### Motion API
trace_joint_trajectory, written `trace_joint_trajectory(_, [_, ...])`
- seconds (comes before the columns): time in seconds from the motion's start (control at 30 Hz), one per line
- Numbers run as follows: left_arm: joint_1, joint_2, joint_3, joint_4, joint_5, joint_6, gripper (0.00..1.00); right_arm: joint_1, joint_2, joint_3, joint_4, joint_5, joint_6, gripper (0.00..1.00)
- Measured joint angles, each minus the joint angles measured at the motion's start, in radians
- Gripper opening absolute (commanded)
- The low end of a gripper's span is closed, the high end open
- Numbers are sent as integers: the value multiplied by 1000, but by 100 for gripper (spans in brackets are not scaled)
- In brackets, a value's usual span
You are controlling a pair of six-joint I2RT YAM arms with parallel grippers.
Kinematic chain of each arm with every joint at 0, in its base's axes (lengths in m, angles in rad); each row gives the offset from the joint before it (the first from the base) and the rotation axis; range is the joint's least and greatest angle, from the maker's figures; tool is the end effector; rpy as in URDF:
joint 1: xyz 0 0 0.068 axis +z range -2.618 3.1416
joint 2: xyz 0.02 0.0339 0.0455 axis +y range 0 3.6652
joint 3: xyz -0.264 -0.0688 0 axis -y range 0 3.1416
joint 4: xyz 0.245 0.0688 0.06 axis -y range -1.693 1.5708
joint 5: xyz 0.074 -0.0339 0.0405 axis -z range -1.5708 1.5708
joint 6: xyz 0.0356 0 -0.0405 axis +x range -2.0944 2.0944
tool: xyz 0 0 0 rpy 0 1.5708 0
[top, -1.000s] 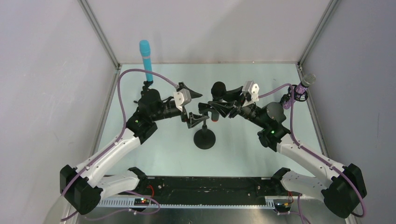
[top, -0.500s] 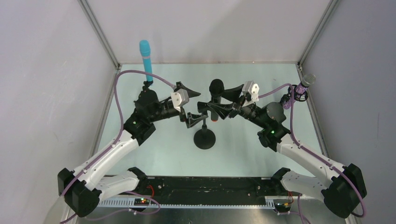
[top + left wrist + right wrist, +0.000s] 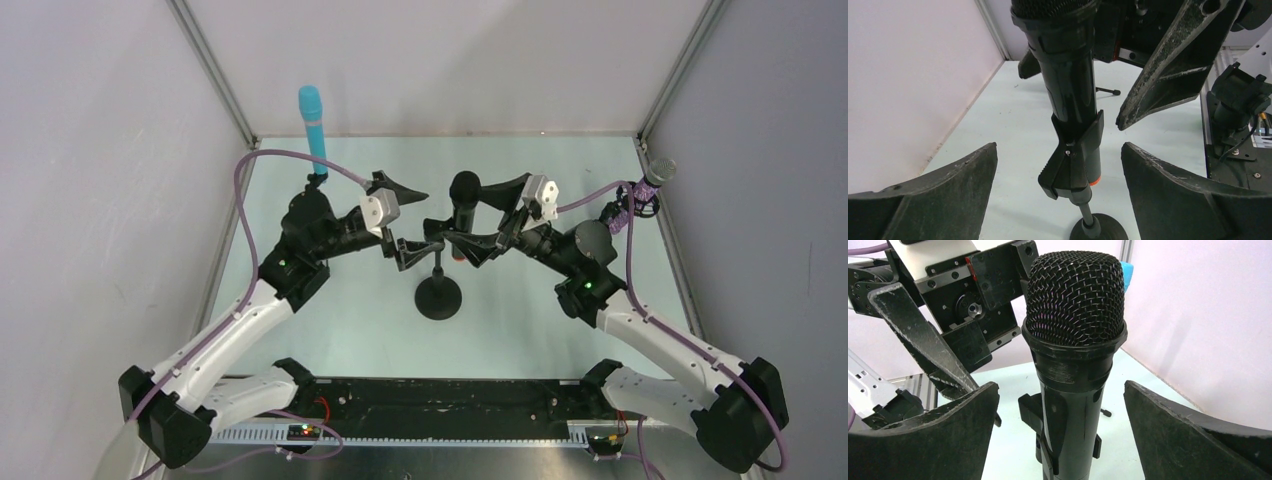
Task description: Attach the microphones to the stand
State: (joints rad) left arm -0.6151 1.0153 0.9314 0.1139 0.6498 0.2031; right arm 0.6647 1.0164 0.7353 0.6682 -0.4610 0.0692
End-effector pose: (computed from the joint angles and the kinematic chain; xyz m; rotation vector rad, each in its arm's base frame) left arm 0.1772 -0.1516 0.3801 1.0868 1.1827 -0.8202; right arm 0.1721 0.1550 0.3676 -0.7562 1.0294 0.9078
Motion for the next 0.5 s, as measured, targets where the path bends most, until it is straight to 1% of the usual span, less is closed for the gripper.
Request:
trace_joint_trajectory(0.03, [0,-2,3,0,0,0,92,0,-5,0,-9,0,0,99])
trace_joint_trajectory(0.07, [0,-3,7,0,0,0,87,0,-10,0,-16,0,0,100])
trace_joint_trajectory(0.3, [0,-8,32,-14,-12,7,72,-6,-56,0,-96,-3,-2,100])
trace_joint_trajectory(0.37, [0,-8,51,-33,-22,7,69,-11,-74,0,-130,-8,-4,99])
trace_joint_trajectory(0.5, [0,12,145,-127,-48,8,66,-24,-111,0,-208,-11,-19,99])
